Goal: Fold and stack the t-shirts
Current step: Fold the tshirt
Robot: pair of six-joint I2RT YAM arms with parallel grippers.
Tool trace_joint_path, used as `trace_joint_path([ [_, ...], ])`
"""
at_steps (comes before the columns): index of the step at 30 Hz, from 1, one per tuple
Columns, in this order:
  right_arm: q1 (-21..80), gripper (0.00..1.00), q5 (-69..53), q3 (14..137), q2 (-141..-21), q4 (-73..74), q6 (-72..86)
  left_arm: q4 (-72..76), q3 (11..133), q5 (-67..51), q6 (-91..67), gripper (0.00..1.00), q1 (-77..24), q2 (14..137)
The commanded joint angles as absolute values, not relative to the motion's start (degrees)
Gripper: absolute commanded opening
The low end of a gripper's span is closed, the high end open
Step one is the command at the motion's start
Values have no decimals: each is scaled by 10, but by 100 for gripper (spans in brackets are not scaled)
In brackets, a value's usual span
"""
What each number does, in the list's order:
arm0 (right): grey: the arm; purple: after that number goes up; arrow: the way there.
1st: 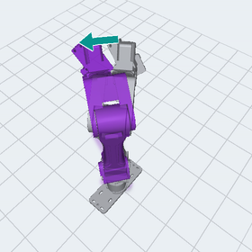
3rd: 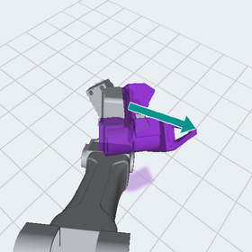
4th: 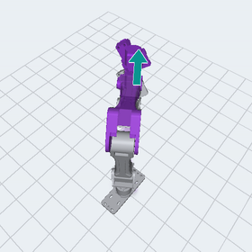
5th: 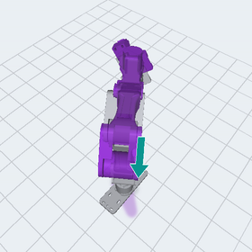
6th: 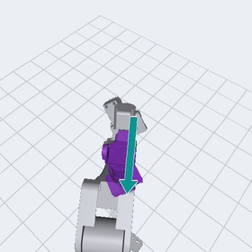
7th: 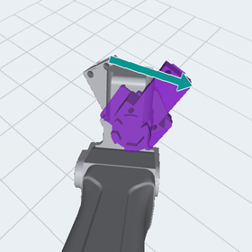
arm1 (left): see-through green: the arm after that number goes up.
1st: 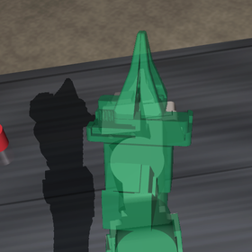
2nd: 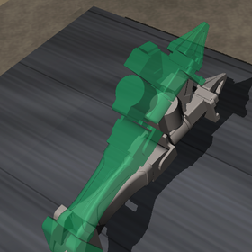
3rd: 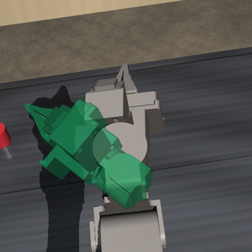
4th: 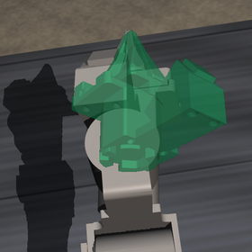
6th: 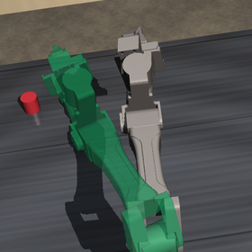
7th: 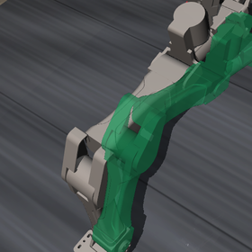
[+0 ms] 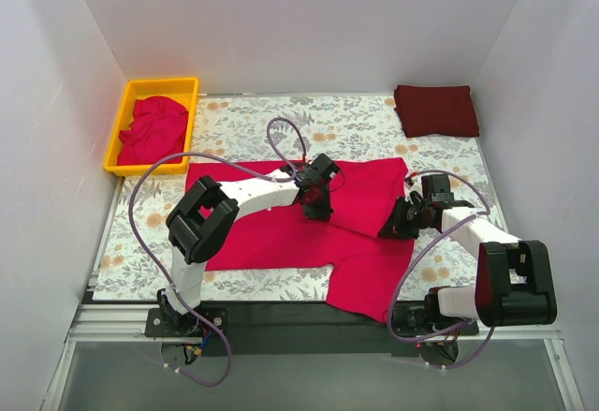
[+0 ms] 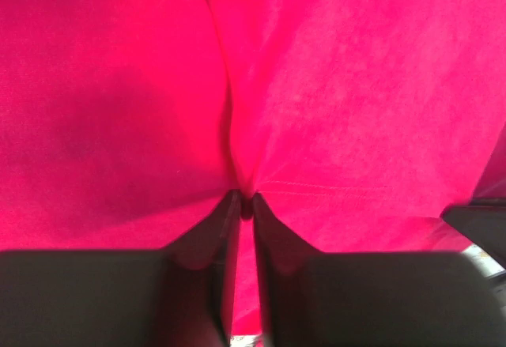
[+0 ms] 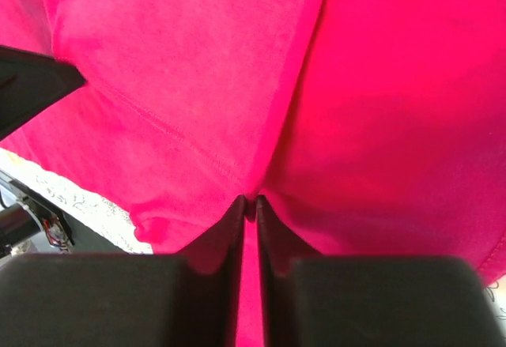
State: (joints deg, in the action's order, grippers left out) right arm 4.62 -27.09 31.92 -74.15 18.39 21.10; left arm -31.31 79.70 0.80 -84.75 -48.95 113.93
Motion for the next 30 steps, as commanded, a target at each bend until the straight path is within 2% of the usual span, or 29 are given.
trace_joint_path([
  [1,47,20,-265,314,-751,188,199,-334,809,1,-841,13,-491,1139],
  [2,48,28,-265,321,-750,189,197,-333,809,1,-841,16,-491,1136],
  [5,45,43,-239,363,-741,189,189,-334,808,14,-840,35,-488,1121],
  [6,40,46,-235,375,-744,190,189,-333,807,18,-837,43,-484,1104],
  [9,19,51,-231,433,-765,178,191,-331,794,27,-833,53,-455,1060],
  [13,-34,49,-250,472,-799,92,218,-319,757,52,-816,53,-383,1002],
  [18,-62,45,-266,507,-880,-10,249,-282,712,89,-774,46,-260,969],
  [23,-75,43,-278,543,-945,-55,249,-259,708,93,-728,41,-166,982],
  [30,-82,42,-294,582,-1034,-98,251,-251,715,107,-695,40,-111,1027],
])
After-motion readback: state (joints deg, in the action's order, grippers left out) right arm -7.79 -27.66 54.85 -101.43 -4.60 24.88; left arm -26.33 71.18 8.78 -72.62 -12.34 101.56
